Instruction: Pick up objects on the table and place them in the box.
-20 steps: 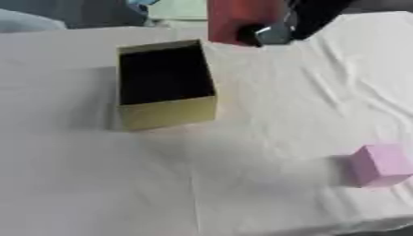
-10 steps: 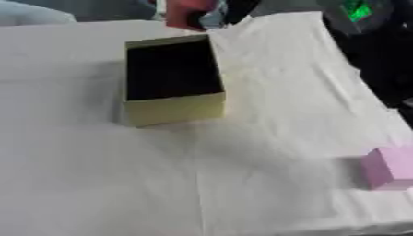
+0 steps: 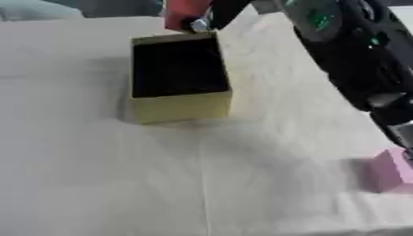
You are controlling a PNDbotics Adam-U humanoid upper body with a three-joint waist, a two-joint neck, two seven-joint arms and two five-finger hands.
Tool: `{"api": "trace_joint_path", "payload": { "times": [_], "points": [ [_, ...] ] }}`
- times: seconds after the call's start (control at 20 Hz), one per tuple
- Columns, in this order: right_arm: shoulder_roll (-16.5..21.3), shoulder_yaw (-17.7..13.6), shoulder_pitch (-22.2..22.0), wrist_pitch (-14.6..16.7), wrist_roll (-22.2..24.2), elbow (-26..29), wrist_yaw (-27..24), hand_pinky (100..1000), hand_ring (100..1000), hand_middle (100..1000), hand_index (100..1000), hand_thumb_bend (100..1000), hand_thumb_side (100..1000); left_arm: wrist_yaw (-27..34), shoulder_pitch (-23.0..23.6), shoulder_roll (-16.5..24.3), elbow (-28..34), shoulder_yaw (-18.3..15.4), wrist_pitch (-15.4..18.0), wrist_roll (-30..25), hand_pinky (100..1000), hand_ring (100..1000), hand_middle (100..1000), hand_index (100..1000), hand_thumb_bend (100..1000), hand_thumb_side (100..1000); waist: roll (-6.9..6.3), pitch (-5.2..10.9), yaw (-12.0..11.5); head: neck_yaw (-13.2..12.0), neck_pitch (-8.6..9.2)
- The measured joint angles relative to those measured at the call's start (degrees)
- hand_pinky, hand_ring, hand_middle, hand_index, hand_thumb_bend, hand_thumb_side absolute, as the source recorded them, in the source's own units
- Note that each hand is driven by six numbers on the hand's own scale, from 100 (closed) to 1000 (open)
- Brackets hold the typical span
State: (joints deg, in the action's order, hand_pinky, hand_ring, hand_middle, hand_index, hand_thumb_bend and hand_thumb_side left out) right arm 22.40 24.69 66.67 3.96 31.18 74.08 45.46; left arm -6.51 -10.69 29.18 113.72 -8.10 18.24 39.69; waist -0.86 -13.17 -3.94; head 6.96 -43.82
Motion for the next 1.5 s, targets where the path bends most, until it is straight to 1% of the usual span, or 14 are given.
{"api": "trace_joint_path", "payload": {
  "times": [0.25, 0.3, 0.35, 0.7, 0.8, 0.9, 0.95, 1.0, 1.05, 1.15, 1.2, 1.25, 1.45, 1.5],
  "points": [
    [-0.3, 0.3, -0.5, 2.2, 0.5, -1.8, 0.8, 748, 627, 430, 713, 317, 443, 0.0, -0.1, -0.4, 0.0, 0.1, 0.0, 0.0, 669, 689, 677, 793, 419, 839, 0.03, -0.22, -0.1, 0.0, 0.00],
    [-0.4, 0.5, -0.7, 2.7, 0.7, -2.1, 0.9, 750, 629, 433, 713, 369, 445, 0.0, -0.1, -0.4, 0.0, 0.1, 0.0, 0.0, 670, 688, 677, 793, 420, 839, 0.03, -0.25, -0.2, 0.0, 0.00],
    [-0.5, 0.6, -0.7, 3.1, 1.0, -2.3, 1.0, 751, 632, 437, 712, 318, 452, 0.0, -0.1, -0.4, 0.0, 0.1, 0.0, 0.0, 669, 687, 677, 793, 420, 839, 0.03, -0.26, -0.2, 0.0, 0.00],
    [-0.5, 1.3, -1.2, 6.1, 3.9, -2.5, -0.2, 755, 641, 452, 713, 281, 520, 0.0, -0.2, -0.5, 0.0, 0.1, 0.0, 0.0, 669, 685, 677, 793, 420, 839, 0.27, -0.29, -0.3, -0.1, 0.00],
    [-0.5, 1.5, -1.2, 6.6, 5.0, -2.4, -0.9, 769, 665, 475, 724, 276, 541, 0.0, -0.3, -0.5, 0.0, 0.1, 0.0, 0.0, 669, 685, 677, 793, 420, 839, 0.28, -0.30, -0.3, -0.2, 0.00],
    [-0.5, 1.5, -1.2, 7.1, 6.1, -2.4, -1.2, 800, 735, 551, 778, 271, 573, 0.0, -0.3, -0.5, 0.0, 0.1, 0.0, 0.0, 669, 685, 677, 793, 419, 839, 0.29, -0.32, -0.3, -0.3, 0.00],
    [-0.5, 1.5, -1.2, 7.3, 6.7, -2.4, -1.3, 823, 788, 624, 827, 294, 573, 0.0, -0.3, -0.5, 0.0, 0.1, 0.0, 0.0, 669, 685, 677, 793, 420, 839, 0.29, -0.34, -0.3, -0.3, 0.00],
    [-0.5, 1.5, -1.2, 7.5, 7.3, -2.4, -1.2, 825, 792, 630, 831, 296, 574, 0.0, -0.3, -0.5, 0.0, 0.1, 0.0, 0.0, 669, 685, 677, 793, 420, 840, 0.30, -0.38, -0.3, -0.3, 0.00],
    [-0.5, 1.5, -1.2, 7.7, 7.9, -2.4, -0.9, 850, 841, 703, 873, 325, 590, 0.0, -0.4, -0.5, 0.0, 0.1, 0.0, 0.0, 669, 685, 677, 793, 420, 839, 0.30, -0.43, -0.3, -0.3, 0.00],
    [-0.5, 1.5, -1.3, 8.3, 9.2, -2.4, 0.2, 888, 895, 765, 904, 377, 593, 0.0, -0.4, -0.5, 0.0, 0.1, 0.0, 0.0, 669, 684, 677, 793, 420, 840, 0.31, -0.46, -0.2, -0.3, 0.00],
    [-0.5, 1.5, -1.3, 8.5, 9.8, -2.4, 0.9, 900, 908, 778, 910, 407, 599, 0.0, -0.4, -0.5, 0.0, 0.1, 0.0, 0.0, 669, 684, 677, 793, 420, 839, 0.31, -0.46, -0.2, -0.3, 0.00],
    [-0.5, 1.5, -1.3, 8.9, 10.4, -2.4, 1.7, 915, 923, 789, 918, 459, 630, 0.0, -0.4, -0.5, 0.0, 0.1, 0.0, 0.0, 669, 684, 677, 793, 420, 839, 0.32, -0.49, -0.2, -0.3, 0.00],
    [-0.5, 1.2, -1.4, 10.1, 11.7, -2.4, 4.4, 925, 931, 790, 945, 534, 620, 0.0, -0.4, -0.5, 0.0, 0.1, 0.0, 0.0, 669, 684, 677, 793, 420, 841, 0.31, -0.59, 0.0, -0.3, 0.00],
    [-0.5, 1.1, -1.4, 10.2, 11.7, -2.4, 5.0, 923, 927, 785, 946, 537, 604, 0.0, -0.4, -0.5, 0.0, 0.1, 0.0, 0.0, 669, 684, 677, 793, 420, 839, 0.31, -0.59, 0.0, -0.3, 0.00]
  ]
}}
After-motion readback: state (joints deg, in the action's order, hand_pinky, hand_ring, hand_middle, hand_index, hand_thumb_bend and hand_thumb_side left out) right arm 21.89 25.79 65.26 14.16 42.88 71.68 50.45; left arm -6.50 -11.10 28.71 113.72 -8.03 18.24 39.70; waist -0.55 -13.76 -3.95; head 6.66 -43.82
